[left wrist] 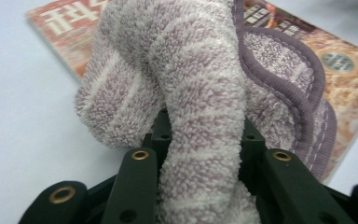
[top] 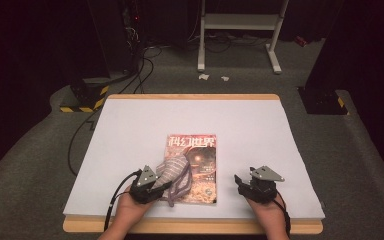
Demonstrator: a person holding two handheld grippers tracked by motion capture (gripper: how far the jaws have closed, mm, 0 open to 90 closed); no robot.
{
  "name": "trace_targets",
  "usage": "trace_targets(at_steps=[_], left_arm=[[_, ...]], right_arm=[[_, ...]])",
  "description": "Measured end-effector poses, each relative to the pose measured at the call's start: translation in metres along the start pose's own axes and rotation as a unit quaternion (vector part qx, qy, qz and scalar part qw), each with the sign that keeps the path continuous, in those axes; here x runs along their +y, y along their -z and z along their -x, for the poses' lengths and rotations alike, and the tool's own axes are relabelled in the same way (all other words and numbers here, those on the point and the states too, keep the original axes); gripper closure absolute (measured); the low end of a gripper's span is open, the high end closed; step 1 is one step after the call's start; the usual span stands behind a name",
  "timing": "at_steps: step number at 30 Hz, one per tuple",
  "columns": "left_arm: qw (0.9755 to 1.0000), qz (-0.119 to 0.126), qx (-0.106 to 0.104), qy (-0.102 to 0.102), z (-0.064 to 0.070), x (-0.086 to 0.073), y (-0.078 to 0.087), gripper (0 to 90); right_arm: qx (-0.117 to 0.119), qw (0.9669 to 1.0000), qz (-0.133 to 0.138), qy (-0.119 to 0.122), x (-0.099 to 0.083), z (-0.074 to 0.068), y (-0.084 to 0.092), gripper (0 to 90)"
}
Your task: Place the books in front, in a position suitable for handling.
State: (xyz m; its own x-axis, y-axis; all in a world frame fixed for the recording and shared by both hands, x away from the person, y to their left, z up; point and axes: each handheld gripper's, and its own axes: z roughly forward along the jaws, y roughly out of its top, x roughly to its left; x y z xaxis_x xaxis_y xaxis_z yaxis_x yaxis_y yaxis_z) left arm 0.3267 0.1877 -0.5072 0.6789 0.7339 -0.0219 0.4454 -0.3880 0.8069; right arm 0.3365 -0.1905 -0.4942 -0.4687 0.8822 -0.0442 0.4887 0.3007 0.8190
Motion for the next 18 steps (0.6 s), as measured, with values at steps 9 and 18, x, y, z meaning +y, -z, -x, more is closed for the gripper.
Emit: trace_targets(at_steps=[9, 18], left_arm=[[0.9999, 0.001, 0.005, 0.016, -0.0046, -0.0039, 0.0049, 67.9], [0.9997, 0.002, 0.009, 0.021, -0.0061, -0.0059, 0.0082, 67.9]], right_arm=[[0.001, 1.0000, -0.002, -0.002, -0.0011, 0.0011, -0.0021, 35.1], [0.001, 1.0000, -0.001, -0.001, -0.0008, 0.0008, -0.0009, 35.1]])
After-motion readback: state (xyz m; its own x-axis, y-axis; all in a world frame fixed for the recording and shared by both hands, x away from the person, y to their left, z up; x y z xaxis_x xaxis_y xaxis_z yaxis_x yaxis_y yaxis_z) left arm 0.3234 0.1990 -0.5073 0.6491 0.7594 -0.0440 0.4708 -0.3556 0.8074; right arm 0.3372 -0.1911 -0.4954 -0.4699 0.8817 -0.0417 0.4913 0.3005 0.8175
